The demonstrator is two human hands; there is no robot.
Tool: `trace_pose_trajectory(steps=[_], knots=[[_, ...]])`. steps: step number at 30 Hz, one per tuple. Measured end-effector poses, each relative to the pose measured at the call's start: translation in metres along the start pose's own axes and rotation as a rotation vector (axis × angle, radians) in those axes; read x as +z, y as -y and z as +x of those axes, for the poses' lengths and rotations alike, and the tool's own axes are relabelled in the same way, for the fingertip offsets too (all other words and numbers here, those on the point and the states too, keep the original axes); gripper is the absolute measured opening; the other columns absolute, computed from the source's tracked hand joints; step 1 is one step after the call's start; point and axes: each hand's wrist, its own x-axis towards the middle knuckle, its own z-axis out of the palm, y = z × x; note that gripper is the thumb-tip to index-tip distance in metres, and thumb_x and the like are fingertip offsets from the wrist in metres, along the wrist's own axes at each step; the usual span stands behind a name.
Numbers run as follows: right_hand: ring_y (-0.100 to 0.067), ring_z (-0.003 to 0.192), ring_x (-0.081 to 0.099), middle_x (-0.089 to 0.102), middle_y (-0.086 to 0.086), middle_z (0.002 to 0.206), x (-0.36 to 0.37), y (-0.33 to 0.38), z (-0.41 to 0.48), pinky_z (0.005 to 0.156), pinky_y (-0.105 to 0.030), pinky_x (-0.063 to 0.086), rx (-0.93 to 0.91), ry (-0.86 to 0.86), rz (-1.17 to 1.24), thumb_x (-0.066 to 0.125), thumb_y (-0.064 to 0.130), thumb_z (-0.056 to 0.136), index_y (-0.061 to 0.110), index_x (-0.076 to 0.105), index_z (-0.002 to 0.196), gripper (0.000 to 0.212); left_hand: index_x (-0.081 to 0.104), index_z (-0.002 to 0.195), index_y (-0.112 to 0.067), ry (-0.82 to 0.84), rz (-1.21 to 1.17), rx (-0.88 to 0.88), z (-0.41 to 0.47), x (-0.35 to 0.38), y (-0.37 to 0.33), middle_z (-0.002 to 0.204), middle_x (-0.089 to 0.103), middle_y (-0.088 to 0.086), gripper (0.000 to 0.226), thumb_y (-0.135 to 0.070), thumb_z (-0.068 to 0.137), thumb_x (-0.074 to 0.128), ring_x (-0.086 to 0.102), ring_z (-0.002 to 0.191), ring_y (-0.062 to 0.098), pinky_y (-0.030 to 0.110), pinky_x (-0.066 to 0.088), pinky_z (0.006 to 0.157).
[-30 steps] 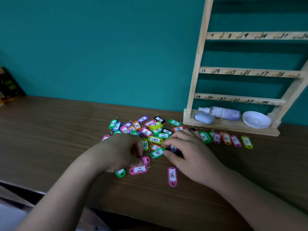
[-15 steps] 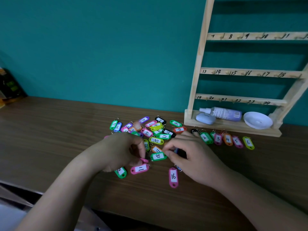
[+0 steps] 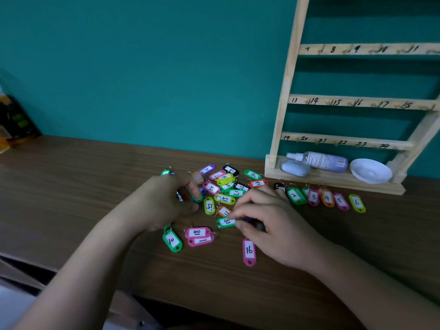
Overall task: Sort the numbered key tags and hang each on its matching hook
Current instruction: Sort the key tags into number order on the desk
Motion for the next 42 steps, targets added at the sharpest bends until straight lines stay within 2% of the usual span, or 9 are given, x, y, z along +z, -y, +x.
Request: trace_pose_trajectory(steps=[7, 13, 18, 21, 25, 30, 33, 37, 42], knots=[[0.000, 0.126, 0.043, 0.056, 0.029, 0.122, 0.001, 0.000, -0.002, 0.105, -0.039, 0.033, -0.016, 0.058, -0.042, 0.065, 0.036, 0.102, 0.044, 0.078, 0.116, 0.021, 0.072, 0.096, -0.051, 0.293, 0.081, -0.011, -0.005, -0.001, 0.002, 0.094, 0.071, -0.027, 0.041, -0.067, 0.064, 0.091, 0.067, 0.088, -0.006, 0.022, 0.056, 0.081], [-0.001, 0.120, 0.049, 0.059, 0.029, 0.112, 0.003, 0.000, -0.002, 0.105, -0.039, 0.035, -0.016, 0.019, 0.021, 0.073, 0.035, 0.097, 0.043, 0.078, 0.101, 0.011, 0.074, 0.089, -0.046, 0.254, 0.089, 0.004, -0.001, 0.003, 0.002, 0.088, 0.074, -0.023, 0.020, -0.049, 0.077, 0.090, 0.068, 0.085, -0.004, 0.027, 0.057, 0.083], [0.000, 0.121, 0.049, 0.059, 0.028, 0.113, 0.003, -0.001, -0.001, 0.106, -0.031, 0.031, 0.004, -0.010, 0.000, 0.070, 0.038, 0.098, 0.041, 0.075, 0.112, 0.015, 0.070, 0.092, -0.047, 0.187, 0.110, 0.013, 0.000, 0.005, 0.006, 0.093, 0.069, -0.029, 0.019, -0.049, 0.081, 0.086, 0.061, 0.088, -0.013, 0.009, 0.046, 0.067], [0.001, 0.123, 0.047, 0.058, 0.028, 0.118, 0.003, -0.002, 0.000, 0.106, -0.030, 0.030, 0.019, -0.021, -0.039, 0.066, 0.042, 0.100, 0.040, 0.074, 0.122, 0.023, 0.070, 0.094, -0.045, 0.095, 0.045, 0.036, 0.001, 0.006, 0.004, 0.093, 0.064, -0.037, 0.016, -0.044, 0.086, 0.083, 0.061, 0.085, -0.014, 0.005, 0.045, 0.068], [0.001, 0.131, 0.039, 0.051, 0.028, 0.130, 0.005, -0.003, 0.000, 0.105, -0.033, 0.028, 0.023, 0.028, -0.097, 0.060, 0.049, 0.103, 0.041, 0.070, 0.134, 0.033, 0.069, 0.102, -0.048, 0.061, 0.021, 0.078, 0.003, 0.010, -0.003, 0.094, 0.068, -0.019, 0.018, -0.043, 0.090, 0.080, 0.065, 0.082, -0.003, 0.013, 0.051, 0.071], [0.001, 0.133, 0.038, 0.051, 0.029, 0.131, 0.005, -0.003, -0.001, 0.107, -0.035, 0.028, 0.012, 0.046, -0.084, 0.058, 0.050, 0.103, 0.041, 0.074, 0.119, 0.024, 0.072, 0.100, -0.050, 0.146, 0.066, 0.044, 0.001, 0.013, -0.002, 0.097, 0.073, -0.020, 0.012, -0.047, 0.090, 0.078, 0.067, 0.088, -0.003, 0.021, 0.055, 0.083], [0.002, 0.131, 0.040, 0.052, 0.029, 0.127, 0.003, -0.003, -0.001, 0.108, -0.033, 0.028, 0.018, 0.019, -0.054, 0.059, 0.047, 0.104, 0.040, 0.073, 0.119, 0.022, 0.074, 0.096, -0.049, 0.097, 0.023, 0.042, 0.001, 0.008, 0.001, 0.091, 0.071, -0.025, 0.009, -0.045, 0.090, 0.079, 0.067, 0.084, -0.007, 0.009, 0.049, 0.071], [0.001, 0.127, 0.042, 0.054, 0.027, 0.124, 0.002, -0.001, 0.000, 0.108, -0.031, 0.027, 0.030, -0.003, -0.036, 0.057, 0.046, 0.104, 0.038, 0.072, 0.122, 0.025, 0.071, 0.103, -0.042, -0.110, 0.144, 0.049, 0.007, 0.005, 0.004, 0.099, 0.066, -0.018, 0.012, -0.038, 0.093, 0.076, 0.061, 0.086, -0.003, 0.007, 0.039, 0.067], [0.000, 0.125, 0.044, 0.055, 0.027, 0.121, 0.002, -0.002, 0.000, 0.107, -0.033, 0.030, 0.038, -0.011, -0.024, 0.059, 0.046, 0.103, 0.038, 0.074, 0.117, 0.022, 0.073, 0.103, -0.045, -0.024, 0.191, -0.017, 0.009, 0.008, 0.006, 0.100, 0.067, -0.017, 0.013, -0.038, 0.092, 0.074, 0.062, 0.083, -0.002, 0.011, 0.040, 0.064]])
